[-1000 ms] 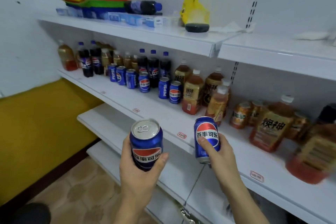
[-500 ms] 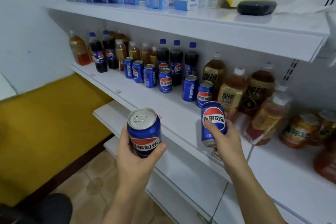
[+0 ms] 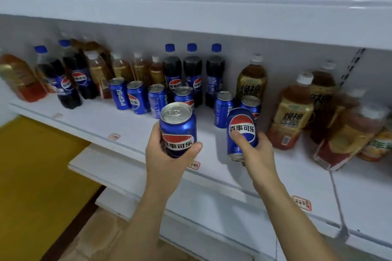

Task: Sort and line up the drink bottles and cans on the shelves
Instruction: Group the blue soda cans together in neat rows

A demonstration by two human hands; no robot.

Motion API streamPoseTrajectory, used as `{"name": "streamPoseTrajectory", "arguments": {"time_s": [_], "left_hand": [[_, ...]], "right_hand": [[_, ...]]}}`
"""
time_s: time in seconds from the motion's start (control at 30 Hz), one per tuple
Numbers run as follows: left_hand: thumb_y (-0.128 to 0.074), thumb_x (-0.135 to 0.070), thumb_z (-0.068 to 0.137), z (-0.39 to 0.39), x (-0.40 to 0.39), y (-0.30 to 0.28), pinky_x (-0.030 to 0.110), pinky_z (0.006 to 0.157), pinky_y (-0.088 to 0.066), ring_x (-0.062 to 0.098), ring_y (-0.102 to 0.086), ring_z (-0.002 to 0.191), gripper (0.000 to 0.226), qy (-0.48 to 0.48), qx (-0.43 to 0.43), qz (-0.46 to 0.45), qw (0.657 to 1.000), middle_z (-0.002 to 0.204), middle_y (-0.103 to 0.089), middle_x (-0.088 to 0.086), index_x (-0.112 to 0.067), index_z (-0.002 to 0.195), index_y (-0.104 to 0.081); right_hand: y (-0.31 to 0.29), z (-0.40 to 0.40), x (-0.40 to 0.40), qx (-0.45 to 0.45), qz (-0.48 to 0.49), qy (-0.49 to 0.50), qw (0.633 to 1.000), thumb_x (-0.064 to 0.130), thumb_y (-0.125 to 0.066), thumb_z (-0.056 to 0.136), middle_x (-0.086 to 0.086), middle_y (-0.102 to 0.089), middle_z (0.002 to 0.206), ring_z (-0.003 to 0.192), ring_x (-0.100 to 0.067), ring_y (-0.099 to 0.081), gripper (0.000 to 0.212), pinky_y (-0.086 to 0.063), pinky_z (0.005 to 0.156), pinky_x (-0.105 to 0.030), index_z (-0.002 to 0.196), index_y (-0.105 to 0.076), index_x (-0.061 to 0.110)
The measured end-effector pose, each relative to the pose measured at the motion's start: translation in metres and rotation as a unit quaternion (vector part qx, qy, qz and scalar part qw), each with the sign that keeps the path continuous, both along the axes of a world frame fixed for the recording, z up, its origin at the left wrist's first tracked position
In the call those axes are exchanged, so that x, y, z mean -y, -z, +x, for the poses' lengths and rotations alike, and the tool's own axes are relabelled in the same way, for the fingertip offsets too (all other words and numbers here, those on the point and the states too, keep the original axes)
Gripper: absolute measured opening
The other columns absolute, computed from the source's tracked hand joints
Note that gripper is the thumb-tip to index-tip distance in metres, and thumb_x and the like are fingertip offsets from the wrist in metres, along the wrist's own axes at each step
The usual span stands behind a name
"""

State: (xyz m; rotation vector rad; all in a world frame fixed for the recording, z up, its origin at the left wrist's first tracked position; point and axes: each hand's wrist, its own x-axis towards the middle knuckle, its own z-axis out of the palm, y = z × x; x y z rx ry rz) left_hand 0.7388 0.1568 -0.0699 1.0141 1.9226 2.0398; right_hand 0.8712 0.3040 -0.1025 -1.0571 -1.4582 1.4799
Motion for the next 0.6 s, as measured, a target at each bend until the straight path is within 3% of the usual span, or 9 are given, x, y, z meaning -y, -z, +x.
{"name": "streamPoseTrajectory", "arguments": {"time_s": [0.23, 0.33, 0.47, 0.6], "left_hand": [[-0.095, -0.007, 0.063, -0.099, -0.008, 0.018, 0.014, 0.079, -0.054, 0.006, -0.068, 0.105, 0.074, 0.1, 0.011, -0.021, 0.995, 0.112, -0.071, -0.019, -0.032, 0.122, -0.058], [-0.09, -0.012, 0.063, -0.123, -0.015, 0.026, 0.012, 0.08, -0.053, 0.002, -0.068, 0.105, 0.071, 0.127, 0.024, -0.041, 0.991, 0.111, -0.07, -0.025, -0.036, 0.121, -0.057], [-0.091, 0.003, 0.067, -0.14, -0.026, 0.041, 0.013, 0.077, -0.054, 0.004, -0.069, 0.1, 0.072, 0.154, 0.037, -0.054, 0.986, 0.106, -0.071, -0.025, -0.039, 0.115, -0.058], [-0.092, 0.003, 0.066, -0.148, -0.04, 0.052, 0.012, 0.076, -0.053, 0.004, -0.069, 0.098, 0.069, 0.182, 0.048, -0.062, 0.98, 0.105, -0.072, -0.023, -0.035, 0.114, -0.059]], "right_hand": [[0.008, -0.05, 0.015, -0.001, -0.001, 0.117, 0.993, 0.048, -0.081, 0.076, 0.006, -0.075, 0.104, 0.093, -0.015, -0.073, 0.046, -0.058, 0.079, -0.037, 0.115, -0.064, 0.033], [0.013, -0.053, 0.022, 0.004, -0.014, 0.163, 0.986, 0.05, -0.078, 0.075, 0.005, -0.075, 0.102, 0.091, -0.017, -0.073, 0.045, -0.055, 0.075, -0.035, 0.113, -0.065, 0.032], [0.018, -0.051, 0.023, 0.009, -0.026, 0.216, 0.976, 0.035, -0.078, 0.087, 0.002, -0.074, 0.104, 0.093, -0.017, -0.072, 0.032, -0.055, 0.076, -0.032, 0.116, -0.065, 0.027], [0.024, -0.045, 0.022, 0.012, -0.023, 0.26, 0.965, 0.035, -0.077, 0.088, 0.002, -0.074, 0.103, 0.093, -0.017, -0.071, 0.028, -0.06, 0.084, -0.039, 0.111, -0.065, 0.028]]}}
